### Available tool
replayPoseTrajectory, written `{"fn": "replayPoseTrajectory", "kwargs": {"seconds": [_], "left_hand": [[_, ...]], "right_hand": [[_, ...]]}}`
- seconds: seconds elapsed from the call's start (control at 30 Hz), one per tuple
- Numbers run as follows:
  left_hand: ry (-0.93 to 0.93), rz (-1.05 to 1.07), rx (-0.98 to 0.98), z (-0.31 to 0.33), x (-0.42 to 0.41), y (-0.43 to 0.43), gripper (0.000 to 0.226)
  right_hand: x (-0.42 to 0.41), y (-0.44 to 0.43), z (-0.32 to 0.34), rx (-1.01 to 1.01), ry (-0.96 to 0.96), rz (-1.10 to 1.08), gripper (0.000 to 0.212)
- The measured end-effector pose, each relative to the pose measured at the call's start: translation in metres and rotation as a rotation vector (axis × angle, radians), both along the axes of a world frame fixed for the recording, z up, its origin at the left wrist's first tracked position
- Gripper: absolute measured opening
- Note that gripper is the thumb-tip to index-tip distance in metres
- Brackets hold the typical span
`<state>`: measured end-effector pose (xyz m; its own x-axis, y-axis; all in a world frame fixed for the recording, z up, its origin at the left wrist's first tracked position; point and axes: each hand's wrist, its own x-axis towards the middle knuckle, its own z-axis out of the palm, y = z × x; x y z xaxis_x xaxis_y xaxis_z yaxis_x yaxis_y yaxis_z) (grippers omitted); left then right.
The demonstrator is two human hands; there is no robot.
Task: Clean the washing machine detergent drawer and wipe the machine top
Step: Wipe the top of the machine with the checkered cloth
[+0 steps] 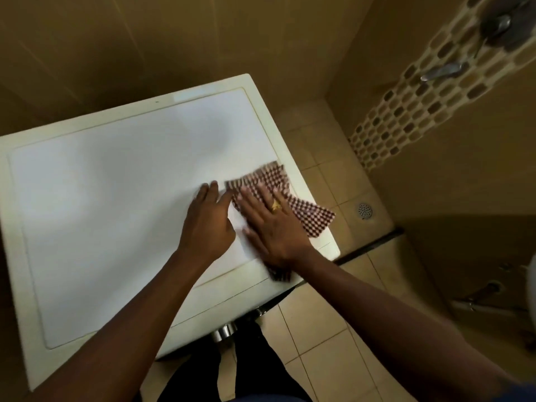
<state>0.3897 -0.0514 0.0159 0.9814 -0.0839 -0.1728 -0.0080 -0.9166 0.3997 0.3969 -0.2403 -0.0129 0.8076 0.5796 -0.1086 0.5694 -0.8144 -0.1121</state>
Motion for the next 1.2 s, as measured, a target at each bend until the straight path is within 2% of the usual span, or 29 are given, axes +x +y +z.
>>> {"fn": "replayPoseTrajectory", "kwargs": {"seconds": [0.1, 0.2, 0.3, 0.37, 0.43, 0.5, 0.63, 0.73, 0.77, 0.83, 0.9, 0.93, 1.03, 1.13, 1.2], "left_hand": [[-0.002, 0.006, -0.095, -0.001, -0.004, 0.005, 0.038], [-0.029, 0.041, -0.135, -0.005, -0.004, 0.006, 0.026], [-0.033, 0.066, -0.178, -0.009, -0.007, 0.005, 0.03], [-0.049, 0.026, -0.192, -0.009, -0.015, 0.005, 0.037], [-0.103, -0.033, -0.184, -0.005, -0.028, 0.009, 0.037], [-0.155, -0.051, -0.197, -0.002, -0.046, 0.015, 0.037], [-0.183, -0.049, -0.199, -0.004, -0.075, 0.035, 0.039], [-0.175, -0.013, -0.185, -0.008, -0.09, 0.054, 0.04], [-0.173, -0.005, -0.183, -0.009, -0.095, 0.059, 0.04], [-0.181, -0.016, -0.183, -0.008, -0.103, 0.068, 0.043], [-0.202, -0.04, -0.17, -0.006, -0.11, 0.074, 0.044], [-0.217, -0.047, -0.167, -0.005, -0.114, 0.078, 0.044], [-0.255, -0.023, -0.175, -0.004, -0.128, 0.098, 0.043], [-0.252, 0.045, -0.169, -0.01, -0.148, 0.126, 0.044], [-0.254, 0.098, -0.152, -0.017, -0.164, 0.144, 0.045]], "right_hand": [[-0.023, -0.048, 0.006, 0.02, 0.052, 0.118, 0.058], [-0.008, -0.065, 0.012, 0.074, 0.067, -0.148, 0.04], [-0.018, -0.025, 0.014, 0.093, 0.02, -0.405, 0.048], [-0.052, -0.003, 0.012, 0.086, 0.075, -0.33, 0.059], [-0.085, -0.009, 0.014, 0.04, 0.14, -0.133, 0.061], [-0.091, -0.033, 0.015, 0.004, 0.157, -0.103, 0.059], [-0.06, -0.045, 0.016, 0.024, 0.096, -0.496, 0.057], [-0.062, 0.002, 0.016, 0.054, 0.088, -0.611, 0.063], [-0.075, 0.022, 0.016, 0.072, 0.098, -0.566, 0.064], [-0.112, 0.052, 0.019, 0.041, 0.126, -0.328, 0.063], [-0.129, 0.049, 0.021, 0.022, 0.154, -0.124, 0.06], [-0.125, 0.038, 0.023, 0.025, 0.137, -0.104, 0.059], [-0.088, 0.015, 0.02, 0.012, 0.052, -0.334, 0.06], [-0.065, 0.04, 0.013, 0.025, 0.018, -0.607, 0.063], [-0.079, 0.079, 0.01, 0.05, 0.012, -0.559, 0.065]]}}
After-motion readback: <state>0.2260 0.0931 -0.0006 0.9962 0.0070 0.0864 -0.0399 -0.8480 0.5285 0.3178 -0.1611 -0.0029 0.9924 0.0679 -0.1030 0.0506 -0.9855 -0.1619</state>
